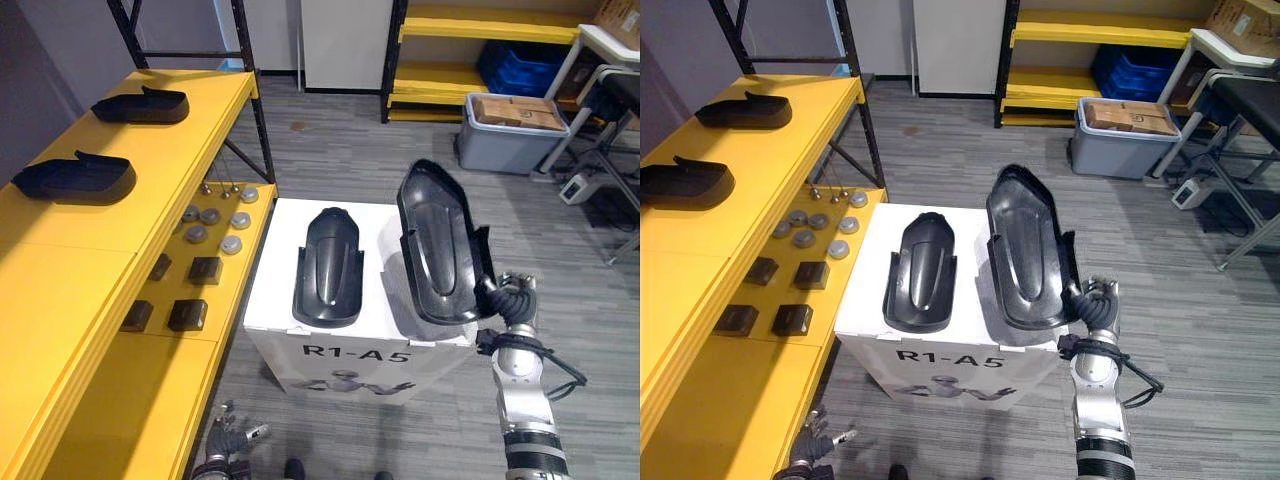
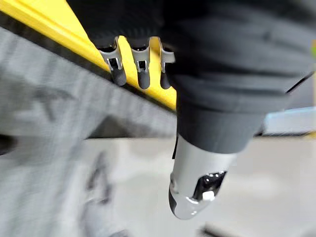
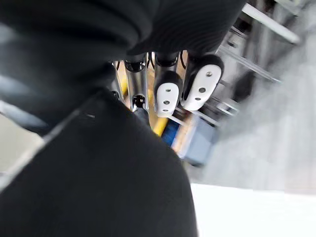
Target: Walk over and take plastic housings, then place them on the shelf
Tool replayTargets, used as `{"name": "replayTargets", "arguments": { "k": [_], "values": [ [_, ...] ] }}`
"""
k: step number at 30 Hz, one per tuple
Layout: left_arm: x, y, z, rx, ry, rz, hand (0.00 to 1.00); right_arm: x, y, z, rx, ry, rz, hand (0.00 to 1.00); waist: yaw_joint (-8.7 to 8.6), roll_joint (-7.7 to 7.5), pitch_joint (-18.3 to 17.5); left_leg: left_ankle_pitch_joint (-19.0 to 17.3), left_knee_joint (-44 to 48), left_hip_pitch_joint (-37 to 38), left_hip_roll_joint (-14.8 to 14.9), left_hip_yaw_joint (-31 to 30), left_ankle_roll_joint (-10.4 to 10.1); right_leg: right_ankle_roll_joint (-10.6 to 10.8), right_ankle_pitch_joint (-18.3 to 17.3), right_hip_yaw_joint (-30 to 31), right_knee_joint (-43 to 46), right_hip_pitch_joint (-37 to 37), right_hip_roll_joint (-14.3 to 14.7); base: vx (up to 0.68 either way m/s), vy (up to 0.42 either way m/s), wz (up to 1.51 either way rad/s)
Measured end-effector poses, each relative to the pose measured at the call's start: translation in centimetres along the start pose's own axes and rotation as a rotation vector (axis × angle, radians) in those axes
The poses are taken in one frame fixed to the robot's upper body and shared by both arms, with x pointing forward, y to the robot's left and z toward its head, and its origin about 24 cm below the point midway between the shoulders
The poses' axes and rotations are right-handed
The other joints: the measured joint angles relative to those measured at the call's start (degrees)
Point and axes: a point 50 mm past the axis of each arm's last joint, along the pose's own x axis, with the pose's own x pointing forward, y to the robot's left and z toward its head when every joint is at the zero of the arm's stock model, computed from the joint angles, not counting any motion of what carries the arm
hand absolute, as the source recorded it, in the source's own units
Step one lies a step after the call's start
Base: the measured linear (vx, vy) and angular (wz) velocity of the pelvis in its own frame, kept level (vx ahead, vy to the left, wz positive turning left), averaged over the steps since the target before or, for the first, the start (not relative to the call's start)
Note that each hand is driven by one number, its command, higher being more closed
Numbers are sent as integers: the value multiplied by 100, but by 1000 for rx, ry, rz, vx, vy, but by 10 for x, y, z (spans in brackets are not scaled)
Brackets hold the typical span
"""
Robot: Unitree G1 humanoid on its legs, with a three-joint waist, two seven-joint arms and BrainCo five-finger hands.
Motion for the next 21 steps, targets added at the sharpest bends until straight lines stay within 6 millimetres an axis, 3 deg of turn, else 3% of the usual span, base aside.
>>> {"name": "replayTargets", "arguments": {
  "k": [1, 2, 5, 9, 11, 15, 21],
  "values": [
    [1, 1, 8, -18, -34, 15, 0, 0, -1, 5, 3, -26, -9, 100, -3, 0, -1, 0, 7, 1, 0, 0, 0, 0, 0, 1, 0, 4, 0, 0, 0, 0],
    [2, 5, 32, -73, -140, 41, 0, 0, -3, 20, 5, -88, -33, 100, -3, 0, -9, -2, 24, 2, 0, -3, -2, 0, 0, 0, -2, 17, -2, 0, 0, 0],
    [-4, 9, 81, -172, -364, 70, 0, -3, -1, 38, -16, -188, -36, 100, -3, 0, -87, -4, 41, 4, -5, -17, -4, 0, 0, -11, -2, 35, -8, 0, 0, 0],
    [-13, 2, 128, -269, -568, 48, 0, -9, 15, 49, -22, -237, 17, 100, -3, 0, -143, -4, 49, 77, -9, -55, -4, 2, -1, -35, -1, 134, -13, -10, 6, 4],
    [-17, -5, 143, -299, -627, 15, 0, -13, 23, 52, -20, -249, 45, 100, 3, 0, -150, -3, 55, 76, -9, -56, -4, 2, -1, -33, 0, 137, -13, -11, 4, 2],
    [-30, -39, 172, -356, -743, -146, 0, -23, 45, 63, -25, -299, 146, 100, -1, 4, -156, -3, 75, 83, -22, -64, -4, 3, -2, -27, 3, 160, -25, 0, 0, 0],
    [-45, -94, 188, -436, -753, -426, 0, -39, 73, 78, -36, -380, 276, 100, -17, 8, -216, -2, 75, 115, -25, -60, -4, 4, -2, -17, 21, 179, -26, 0, 0, 0]
  ]
}}
